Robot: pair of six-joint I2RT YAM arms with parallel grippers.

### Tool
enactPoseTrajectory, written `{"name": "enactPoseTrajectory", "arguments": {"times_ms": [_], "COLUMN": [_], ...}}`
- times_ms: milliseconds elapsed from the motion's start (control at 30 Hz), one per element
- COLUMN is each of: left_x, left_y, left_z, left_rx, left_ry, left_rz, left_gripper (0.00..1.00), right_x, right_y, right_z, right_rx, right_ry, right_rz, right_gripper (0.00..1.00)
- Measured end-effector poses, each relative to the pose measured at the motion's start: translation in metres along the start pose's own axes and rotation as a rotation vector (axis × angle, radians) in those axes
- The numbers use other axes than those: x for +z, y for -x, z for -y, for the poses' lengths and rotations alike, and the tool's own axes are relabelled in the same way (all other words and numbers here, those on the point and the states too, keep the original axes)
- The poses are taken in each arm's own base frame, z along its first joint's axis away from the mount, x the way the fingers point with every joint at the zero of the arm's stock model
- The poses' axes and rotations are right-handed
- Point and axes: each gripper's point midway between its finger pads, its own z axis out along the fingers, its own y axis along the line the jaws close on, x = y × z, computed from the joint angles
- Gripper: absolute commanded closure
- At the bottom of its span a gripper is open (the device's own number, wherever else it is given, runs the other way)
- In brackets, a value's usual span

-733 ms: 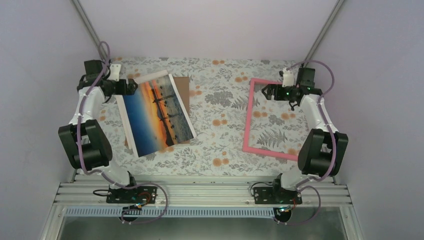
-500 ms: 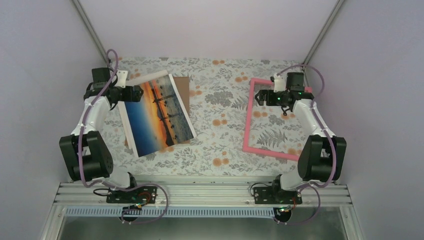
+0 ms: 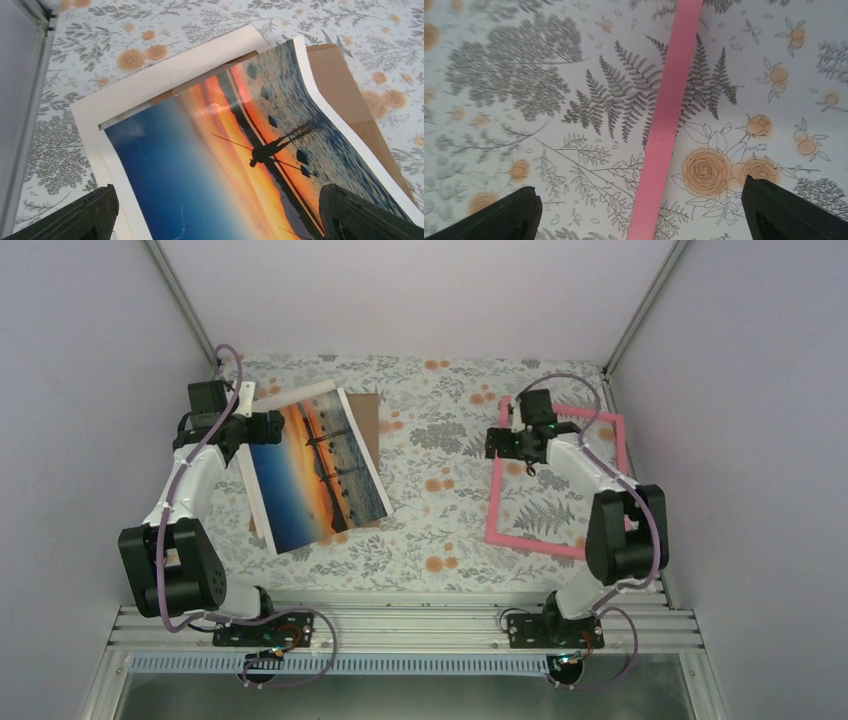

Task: Put the photo into the frame

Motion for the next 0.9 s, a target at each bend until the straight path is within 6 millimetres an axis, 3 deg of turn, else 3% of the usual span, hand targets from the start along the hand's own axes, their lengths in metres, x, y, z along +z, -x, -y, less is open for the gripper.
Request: {"name": "enactPoseTrajectory", "arguments": {"times_ms": [167, 333, 567, 900], "left_x": [-0.001, -0.001, -0.008, -0.014], "left_y": [0.003, 0.005, 0.011, 0.017], "left_z": [-0.007, -0.011, -0.014, -0.019], "left_rx": [-0.016, -0.028, -0.033, -0.036], "left_ry": [0.042, 0.066, 0.096, 0.131], "left_rz": [0.011, 0.020, 0.051, 0.075], "left_gripper": [0.00, 0.00, 0.00, 0.00], "right_x": [0.034, 0.057, 0.079, 0.099], "right_y": [-0.015, -0.017, -0.006, -0.012], "right_z": [-0.002, 0.001, 0.004, 0.009], "right_rx": [0.020, 0.044, 0.084, 0.125], "right_ry": [-0.077, -0.134, -0.169, -0.203], "right_rz": [-0.074, -0.106, -0.108, -0.140], "right_gripper": [0.14, 0.22, 0.30, 0.41]}}
